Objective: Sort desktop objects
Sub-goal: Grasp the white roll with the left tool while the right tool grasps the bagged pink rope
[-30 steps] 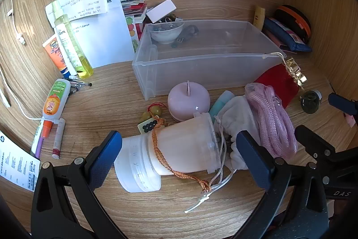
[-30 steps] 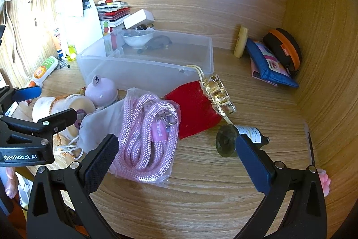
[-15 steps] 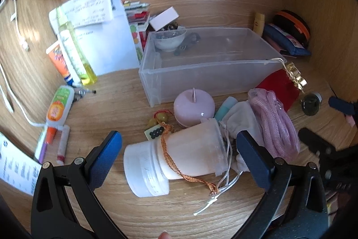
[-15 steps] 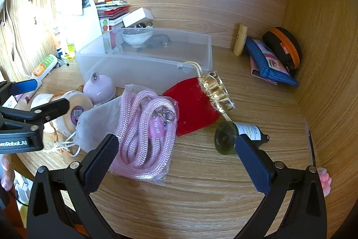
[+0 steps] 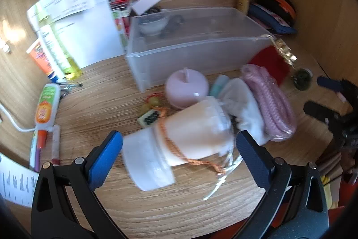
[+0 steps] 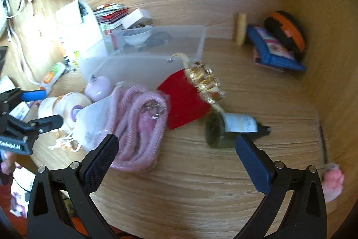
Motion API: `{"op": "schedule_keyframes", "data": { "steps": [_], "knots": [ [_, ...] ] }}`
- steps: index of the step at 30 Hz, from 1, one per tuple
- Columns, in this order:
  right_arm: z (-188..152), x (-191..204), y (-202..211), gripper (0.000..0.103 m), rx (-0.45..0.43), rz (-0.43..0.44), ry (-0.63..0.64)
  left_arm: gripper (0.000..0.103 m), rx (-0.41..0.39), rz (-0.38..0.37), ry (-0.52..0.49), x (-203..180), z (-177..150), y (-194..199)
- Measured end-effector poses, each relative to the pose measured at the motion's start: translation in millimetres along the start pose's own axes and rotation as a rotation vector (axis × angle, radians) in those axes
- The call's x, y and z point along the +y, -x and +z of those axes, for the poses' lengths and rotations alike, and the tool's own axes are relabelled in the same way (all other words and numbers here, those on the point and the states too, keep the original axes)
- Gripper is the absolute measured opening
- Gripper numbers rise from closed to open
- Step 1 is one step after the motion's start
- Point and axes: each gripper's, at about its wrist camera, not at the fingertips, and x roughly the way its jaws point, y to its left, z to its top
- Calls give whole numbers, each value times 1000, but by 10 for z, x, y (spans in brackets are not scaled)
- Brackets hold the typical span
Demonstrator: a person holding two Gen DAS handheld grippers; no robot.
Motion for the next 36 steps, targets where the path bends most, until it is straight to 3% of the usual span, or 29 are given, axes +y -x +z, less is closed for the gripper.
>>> {"op": "schedule_keyframes", "data": {
  "steps": [3,5,8,13,17,21,24,27,33,36],
  "knots": [
    [-9,80,-103,100,28,69,0,103,5,-43,44,53,-43,8],
    [5,95,-197,94,60,122,-17,103,5,-42,51,47,-48,2],
    [32,120,-382,93,118,211,-61,103,18,-41,59,50,-49,-42],
    [41,75,-639,91,185,273,-121,103,43,-90,100,106,-27,-133],
    [67,131,-701,87,196,268,-95,103,30,-88,100,82,-1,-124],
    [99,188,-761,82,215,273,-67,91,-14,-73,93,160,20,61],
    [111,171,-782,78,217,284,-67,91,-31,-54,90,245,-9,195],
    [114,161,-783,74,213,294,-61,91,-12,4,89,337,-74,200],
    [130,162,-735,64,201,293,-44,91,19,44,145,586,-201,146],
    [130,174,-708,63,190,280,-20,79,33,40,158,652,-249,100]
  ]
}}
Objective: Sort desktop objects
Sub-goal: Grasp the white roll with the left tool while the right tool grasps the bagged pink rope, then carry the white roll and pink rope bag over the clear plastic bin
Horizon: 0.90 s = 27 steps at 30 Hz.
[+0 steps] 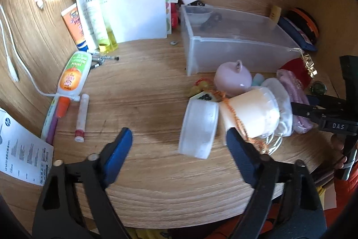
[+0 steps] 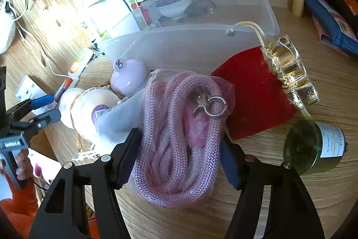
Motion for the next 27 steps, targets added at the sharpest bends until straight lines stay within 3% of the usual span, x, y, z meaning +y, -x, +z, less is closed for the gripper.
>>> {"op": "schedule_keyframes", "data": {
  "steps": [6,12,15,20,27],
  "knots": [
    [32,25,-45,62,7,-7,26,56,59,-28,-19,-46,2,-262],
    [41,-43,-116,63,43,29,-2,29,56,-48,-54,-169,55,-445],
    [37,-46,-107,57,31,8,3,29,16,1,-60,-208,87,-452],
    [18,-1,23,45,-13,-34,15,29,-32,4,-38,-169,165,-360],
    [21,101,165,44,-60,-106,47,29,-77,-2,-8,-94,262,-222]
  ]
}}
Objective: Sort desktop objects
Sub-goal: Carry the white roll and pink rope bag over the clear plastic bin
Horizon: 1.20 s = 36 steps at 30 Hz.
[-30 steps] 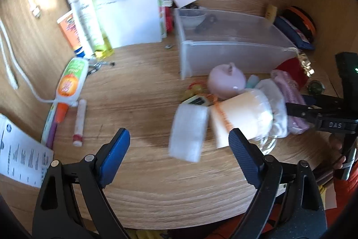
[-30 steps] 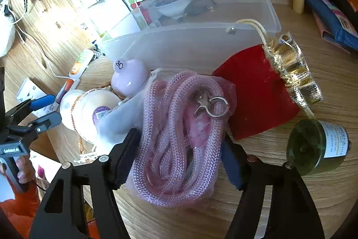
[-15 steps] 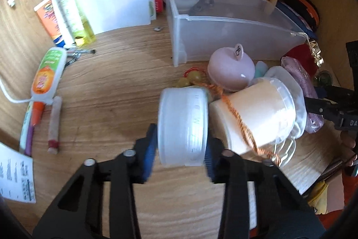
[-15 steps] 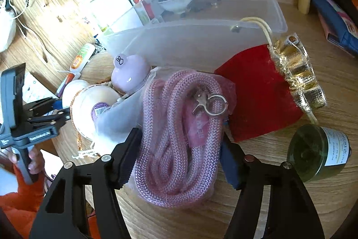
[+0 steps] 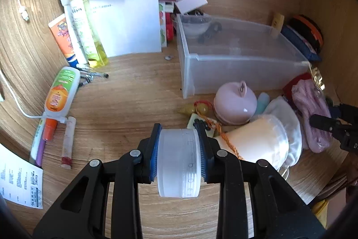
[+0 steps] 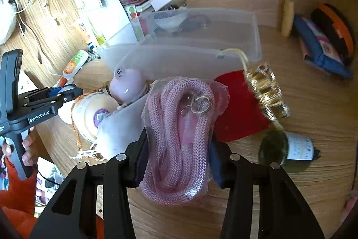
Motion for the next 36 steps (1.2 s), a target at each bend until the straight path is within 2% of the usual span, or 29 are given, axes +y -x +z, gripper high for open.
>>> {"op": "schedule_keyframes", "data": {
  "steps": [7,11,21,29,36],
  "knots": [
    [97,122,236,44,-73,-41,48,29,-62,12,-1,-12,106,193],
    [169,187,312,44,-109,-47,61,29,-89,-6,8,-7,193,299],
    [478,250,427,44,-201,-74,91,29,-166,-16,-15,-102,509,453],
    [814,181,380,44,-231,-78,88,29,-179,-44,-4,-124,826,349],
    [1113,19,122,44,-213,-89,69,29,-169,-62,8,-150,1114,104]
  ]
}}
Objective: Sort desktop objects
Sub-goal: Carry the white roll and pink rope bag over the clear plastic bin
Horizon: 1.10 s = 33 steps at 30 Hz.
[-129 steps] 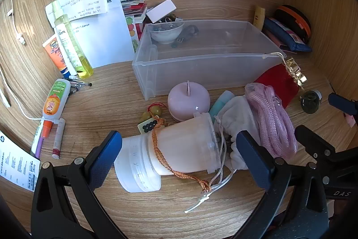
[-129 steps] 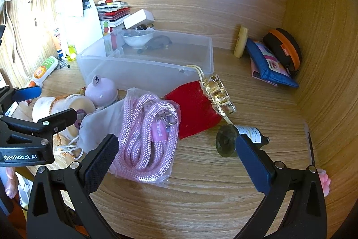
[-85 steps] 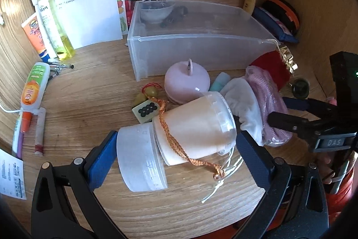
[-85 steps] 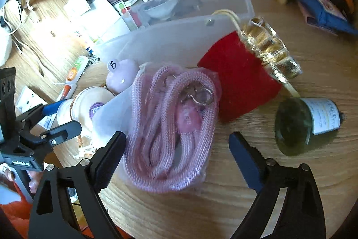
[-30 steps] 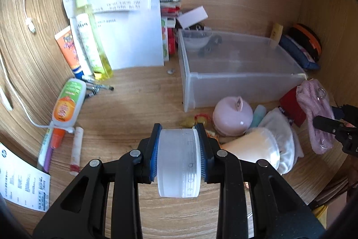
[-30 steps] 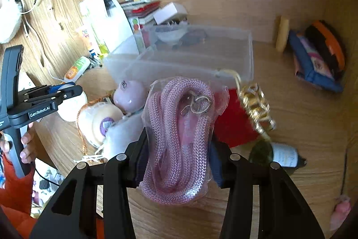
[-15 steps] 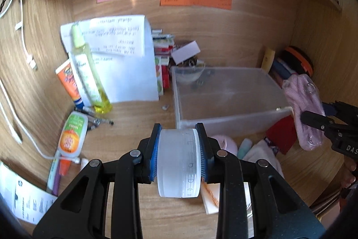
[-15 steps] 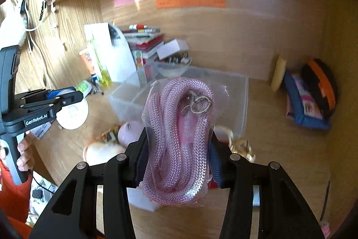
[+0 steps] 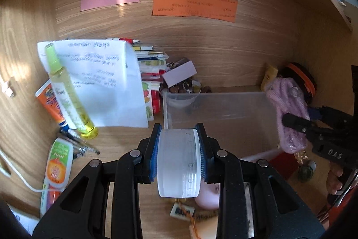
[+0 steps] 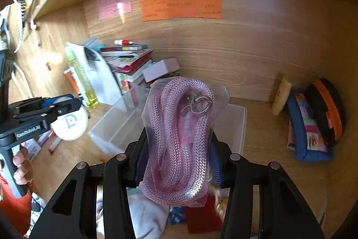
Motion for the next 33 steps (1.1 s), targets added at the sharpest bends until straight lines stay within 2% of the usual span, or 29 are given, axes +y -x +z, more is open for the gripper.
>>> {"op": "schedule_keyframes", "data": {
  "steps": [9,17,21,25,30,32,33],
  "knots": [
    [58,-166,-521,44,102,4,-10,29,61,-10,-30,-164,163,-569],
    [-7,-235,-863,44,197,9,8,29,163,-8,-71,-286,72,-1013],
    [-45,-228,-1020,44,251,8,26,29,206,8,-60,-269,34,-1162],
    [-55,-193,-1078,45,271,-18,50,29,226,23,-59,-262,6,-1221],
    [-83,-121,-1117,47,289,-41,86,29,205,35,-75,-277,13,-1171],
    [-82,-111,-1138,48,296,-54,89,34,202,31,-80,-292,22,-1156],
    [-81,-107,-1137,48,298,-57,86,40,202,29,-79,-294,23,-1141]
  ]
}}
